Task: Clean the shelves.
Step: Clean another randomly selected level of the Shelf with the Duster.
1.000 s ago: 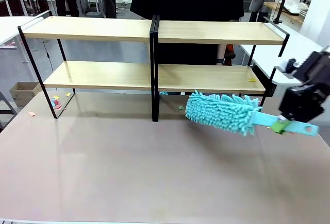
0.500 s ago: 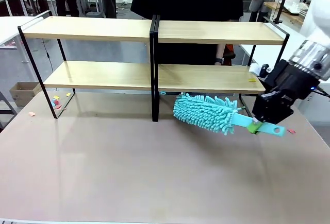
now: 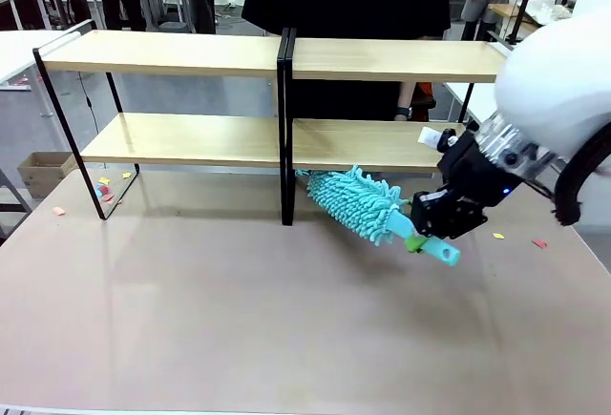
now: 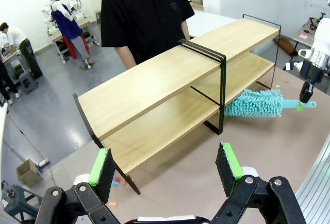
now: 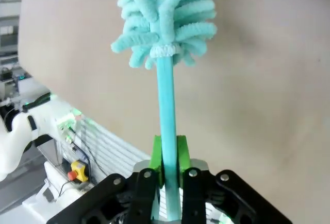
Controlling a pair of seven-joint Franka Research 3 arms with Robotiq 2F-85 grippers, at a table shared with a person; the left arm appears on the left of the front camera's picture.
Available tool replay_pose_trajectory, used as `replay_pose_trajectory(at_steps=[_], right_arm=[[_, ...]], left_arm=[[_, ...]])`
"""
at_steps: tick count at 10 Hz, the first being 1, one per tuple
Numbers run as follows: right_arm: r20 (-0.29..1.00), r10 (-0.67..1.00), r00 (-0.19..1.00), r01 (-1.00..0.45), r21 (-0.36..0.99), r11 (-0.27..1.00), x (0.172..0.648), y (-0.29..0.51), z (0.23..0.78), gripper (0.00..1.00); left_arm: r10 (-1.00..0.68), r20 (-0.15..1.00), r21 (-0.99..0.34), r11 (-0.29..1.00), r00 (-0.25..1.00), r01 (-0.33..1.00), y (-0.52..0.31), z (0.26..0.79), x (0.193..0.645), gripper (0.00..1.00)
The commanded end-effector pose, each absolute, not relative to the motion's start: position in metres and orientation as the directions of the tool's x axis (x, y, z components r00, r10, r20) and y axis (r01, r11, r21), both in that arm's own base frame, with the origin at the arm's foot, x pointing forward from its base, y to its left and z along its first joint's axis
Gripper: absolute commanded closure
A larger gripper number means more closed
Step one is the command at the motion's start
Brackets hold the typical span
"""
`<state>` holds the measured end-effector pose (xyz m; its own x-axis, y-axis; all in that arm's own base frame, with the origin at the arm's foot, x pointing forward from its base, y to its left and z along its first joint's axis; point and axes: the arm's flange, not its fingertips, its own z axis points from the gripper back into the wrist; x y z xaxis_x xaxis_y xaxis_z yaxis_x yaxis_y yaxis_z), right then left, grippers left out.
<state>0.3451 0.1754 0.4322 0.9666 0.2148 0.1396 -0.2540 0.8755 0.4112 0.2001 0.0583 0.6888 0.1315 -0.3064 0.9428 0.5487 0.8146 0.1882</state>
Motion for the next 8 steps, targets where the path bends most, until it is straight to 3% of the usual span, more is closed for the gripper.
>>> replay_pose_trajectory(at_steps=[1,5,8], right_arm=[[0.197,0.144,0.970,-0.215,0.408,0.887,0.349,0.191,0.421,0.87],[0.067,0.196,0.978,-0.207,0.349,0.914,0.363,0.210,0.390,0.87],[0.064,0.072,0.995,-0.084,0.210,0.974,0.365,0.199,0.376,0.87]], left_arm=[[-0.307,0.943,0.191,0.816,0.129,0.545,0.058,0.688,0.201,0.00],[-0.307,0.943,0.191,0.816,0.129,0.545,0.058,0.688,0.201,0.00],[-0.307,0.943,0.191,0.816,0.129,0.545,0.058,0.688,0.201,0.00]])
